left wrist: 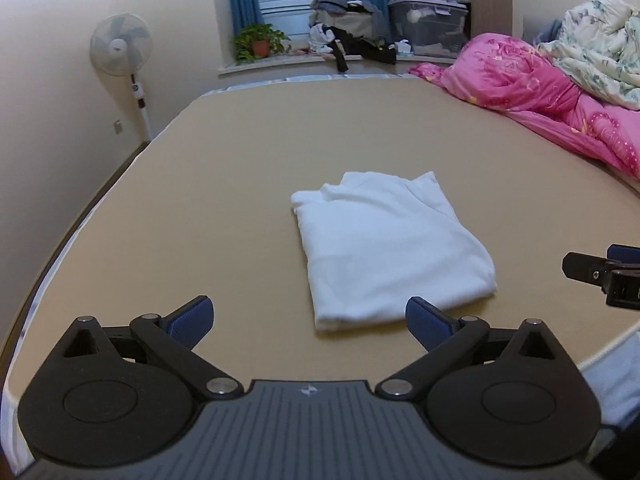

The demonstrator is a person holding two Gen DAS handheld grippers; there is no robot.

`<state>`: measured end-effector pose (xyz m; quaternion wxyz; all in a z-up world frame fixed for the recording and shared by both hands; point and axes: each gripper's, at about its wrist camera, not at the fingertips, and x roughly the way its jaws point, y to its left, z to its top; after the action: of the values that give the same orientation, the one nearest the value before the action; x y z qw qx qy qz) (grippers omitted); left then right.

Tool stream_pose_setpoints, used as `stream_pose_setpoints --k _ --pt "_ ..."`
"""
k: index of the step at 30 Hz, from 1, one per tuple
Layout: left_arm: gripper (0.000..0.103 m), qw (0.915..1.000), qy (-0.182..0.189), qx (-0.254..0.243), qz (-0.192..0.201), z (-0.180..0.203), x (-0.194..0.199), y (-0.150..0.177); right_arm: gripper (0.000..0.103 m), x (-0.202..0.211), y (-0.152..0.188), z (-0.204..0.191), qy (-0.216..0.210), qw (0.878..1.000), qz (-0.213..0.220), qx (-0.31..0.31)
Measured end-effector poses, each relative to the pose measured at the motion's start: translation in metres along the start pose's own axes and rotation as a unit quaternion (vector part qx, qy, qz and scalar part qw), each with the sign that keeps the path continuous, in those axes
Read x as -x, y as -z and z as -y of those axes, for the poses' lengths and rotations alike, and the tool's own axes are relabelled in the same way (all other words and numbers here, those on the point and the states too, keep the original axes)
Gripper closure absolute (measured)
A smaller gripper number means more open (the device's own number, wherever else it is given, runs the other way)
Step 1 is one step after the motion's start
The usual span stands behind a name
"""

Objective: Fold small clothes

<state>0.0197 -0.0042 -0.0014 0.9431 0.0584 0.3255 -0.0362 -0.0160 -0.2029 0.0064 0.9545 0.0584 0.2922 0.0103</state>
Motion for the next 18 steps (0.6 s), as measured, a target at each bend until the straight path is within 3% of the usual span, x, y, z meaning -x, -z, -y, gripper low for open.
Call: stream_pose_setpoints --k 7,10,14,18 --pt "0.001 0.9998 0.006 0.018 0.008 0.006 0.028 0.024 0.012 0.042 0.016 -0.019 0.001 1.000 0.000 -0.018" --pt "0.001 0.9989 0.010 0.044 0.007 0.000 0.019 0.037 0.011 0.038 0.019 -0.025 0.007 1.000 -0.002 -0.017" --pt "0.001 0.9943 0.009 0.100 -0.036 -0.008 -0.014 0.036 0.011 0.025 0.022 -0.032 0.008 1.000 -0.014 -0.002" --pt "0.001 0.9941 0.012 0.106 -0.022 -0.009 -0.023 0.029 0.011 0.015 0.023 -0.035 0.008 1.000 -0.014 0.010"
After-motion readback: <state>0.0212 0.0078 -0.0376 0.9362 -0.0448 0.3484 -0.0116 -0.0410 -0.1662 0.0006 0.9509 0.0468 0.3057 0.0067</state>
